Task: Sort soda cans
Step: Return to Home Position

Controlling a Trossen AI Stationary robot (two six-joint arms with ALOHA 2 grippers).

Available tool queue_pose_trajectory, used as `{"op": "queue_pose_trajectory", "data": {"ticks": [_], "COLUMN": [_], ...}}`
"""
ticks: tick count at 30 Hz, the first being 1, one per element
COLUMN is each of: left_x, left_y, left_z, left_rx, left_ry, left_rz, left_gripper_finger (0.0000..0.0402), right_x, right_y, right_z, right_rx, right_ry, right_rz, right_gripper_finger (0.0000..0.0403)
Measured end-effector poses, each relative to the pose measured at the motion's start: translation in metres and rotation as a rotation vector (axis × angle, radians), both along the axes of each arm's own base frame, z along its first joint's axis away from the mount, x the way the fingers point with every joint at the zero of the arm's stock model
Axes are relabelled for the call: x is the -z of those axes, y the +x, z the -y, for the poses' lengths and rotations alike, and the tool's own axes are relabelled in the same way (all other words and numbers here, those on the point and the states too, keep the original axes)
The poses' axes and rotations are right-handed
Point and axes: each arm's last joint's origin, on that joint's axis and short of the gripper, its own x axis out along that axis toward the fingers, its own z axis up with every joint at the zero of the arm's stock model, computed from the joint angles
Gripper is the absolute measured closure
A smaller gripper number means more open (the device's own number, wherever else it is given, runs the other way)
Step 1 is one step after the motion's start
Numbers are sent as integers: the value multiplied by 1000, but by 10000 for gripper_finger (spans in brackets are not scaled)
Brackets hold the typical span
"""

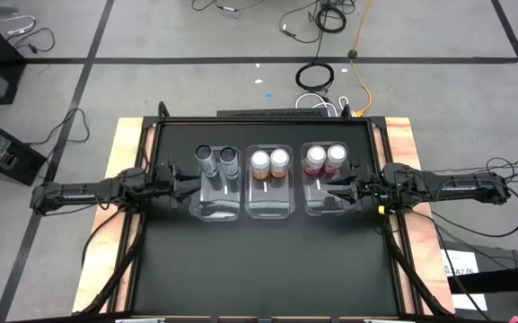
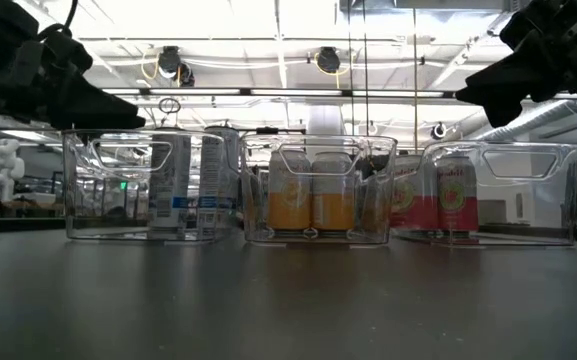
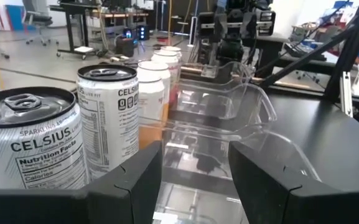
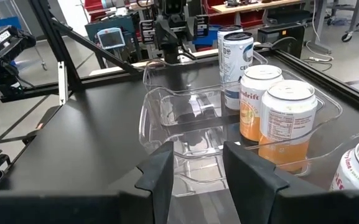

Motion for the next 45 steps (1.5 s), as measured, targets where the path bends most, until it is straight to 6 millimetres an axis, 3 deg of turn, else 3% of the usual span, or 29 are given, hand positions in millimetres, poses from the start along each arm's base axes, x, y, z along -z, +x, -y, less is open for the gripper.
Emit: {"op": "queue_pose_trajectory", "data": {"ticks": [24, 34, 45], "left_x": [4, 4, 4], "left_y": [2, 2, 2], "left_z": [0, 1, 0], "left_rx": [21, 22, 22], "left_ry": [-14, -14, -14], "left_rz": [-43, -42, -42], "left_gripper_finger": [208, 208, 208], "right_x": [3, 34, 45], "right_y": [0, -1, -2], "right_z": [0, 0, 0], "right_rx": [-13, 0, -2], "right_ry": [-78, -51, 18], "right_rz": [-13, 194, 102], "right_gripper_finger": [273, 273, 273]}}
